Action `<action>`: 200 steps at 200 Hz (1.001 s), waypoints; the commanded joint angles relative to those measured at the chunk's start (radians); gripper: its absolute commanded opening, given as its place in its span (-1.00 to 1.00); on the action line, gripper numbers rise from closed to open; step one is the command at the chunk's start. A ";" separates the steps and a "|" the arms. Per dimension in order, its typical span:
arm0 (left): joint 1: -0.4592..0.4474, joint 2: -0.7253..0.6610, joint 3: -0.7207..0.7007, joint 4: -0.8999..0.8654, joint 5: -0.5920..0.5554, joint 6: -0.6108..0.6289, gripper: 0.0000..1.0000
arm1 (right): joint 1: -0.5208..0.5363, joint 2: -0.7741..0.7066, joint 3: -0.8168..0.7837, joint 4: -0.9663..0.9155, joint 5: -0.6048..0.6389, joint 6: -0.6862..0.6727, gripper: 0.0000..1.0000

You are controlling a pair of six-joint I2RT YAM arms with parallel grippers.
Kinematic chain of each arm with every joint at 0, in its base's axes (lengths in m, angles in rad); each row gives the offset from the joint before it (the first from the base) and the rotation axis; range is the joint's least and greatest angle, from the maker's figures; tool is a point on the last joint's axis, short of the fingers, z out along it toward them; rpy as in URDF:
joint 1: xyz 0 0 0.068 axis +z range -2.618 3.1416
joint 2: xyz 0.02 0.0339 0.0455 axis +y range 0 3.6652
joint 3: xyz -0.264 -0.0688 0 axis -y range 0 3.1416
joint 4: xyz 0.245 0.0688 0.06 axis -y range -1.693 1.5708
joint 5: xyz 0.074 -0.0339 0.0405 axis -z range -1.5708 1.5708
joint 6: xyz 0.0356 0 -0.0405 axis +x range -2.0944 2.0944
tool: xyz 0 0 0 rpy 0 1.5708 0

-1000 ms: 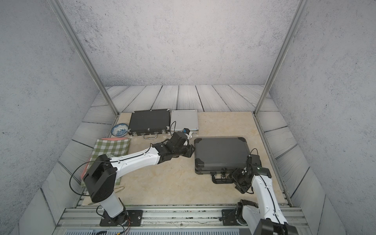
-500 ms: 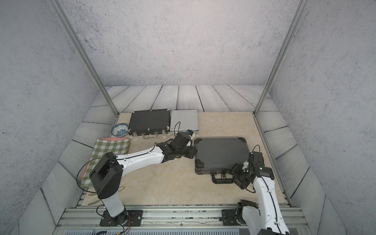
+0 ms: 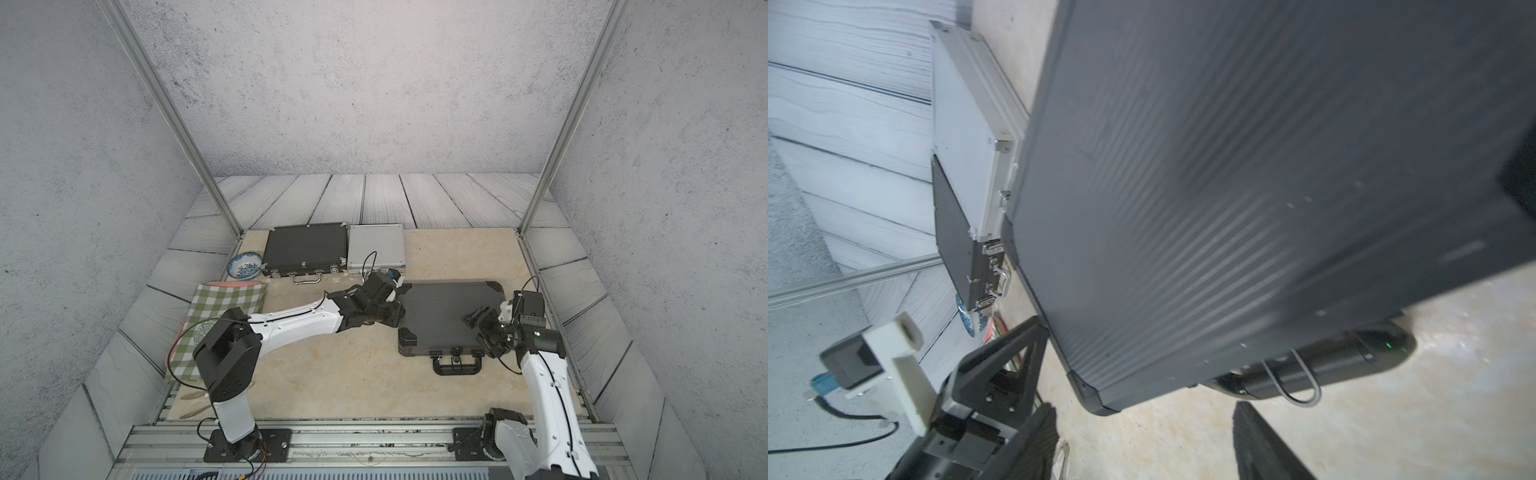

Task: Close the poker set cases
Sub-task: Close the lid of the poker set case.

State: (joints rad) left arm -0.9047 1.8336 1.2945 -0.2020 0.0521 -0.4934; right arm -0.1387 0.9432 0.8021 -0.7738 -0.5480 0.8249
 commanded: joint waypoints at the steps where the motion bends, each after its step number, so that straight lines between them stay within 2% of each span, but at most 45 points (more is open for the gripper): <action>1: 0.006 0.021 -0.011 -0.103 -0.064 0.020 -0.41 | 0.032 0.089 0.031 0.075 -0.024 -0.025 0.37; 42: 0.006 0.018 0.013 -0.119 -0.055 0.030 -0.41 | 0.044 0.212 -0.032 0.132 -0.021 -0.069 0.33; 68: -0.001 0.013 0.073 -0.165 -0.041 0.092 -0.42 | 0.044 0.218 -0.120 0.152 0.010 -0.071 0.24; 87: -0.007 -0.010 0.119 -0.196 -0.027 0.130 -0.53 | 0.044 0.226 -0.164 0.163 0.031 -0.072 0.12; 101: -0.017 -0.022 0.151 -0.198 0.019 0.160 -0.61 | 0.044 0.227 -0.183 0.174 0.040 -0.070 0.02; 120: -0.042 -0.009 0.211 -0.199 0.133 0.194 -0.67 | 0.044 0.227 -0.181 0.164 0.076 -0.080 0.00; 148: -0.110 0.062 0.317 -0.239 0.200 0.246 -0.77 | 0.042 0.229 -0.147 0.130 0.137 -0.100 0.01; 200: -0.189 0.269 0.556 -0.393 0.175 0.324 -0.90 | 0.014 0.258 -0.088 0.105 0.214 -0.121 0.01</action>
State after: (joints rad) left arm -1.0824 2.0132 1.7805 -0.4728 0.2256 -0.2264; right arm -0.1028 1.1515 0.7422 -0.5255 -0.5182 0.7315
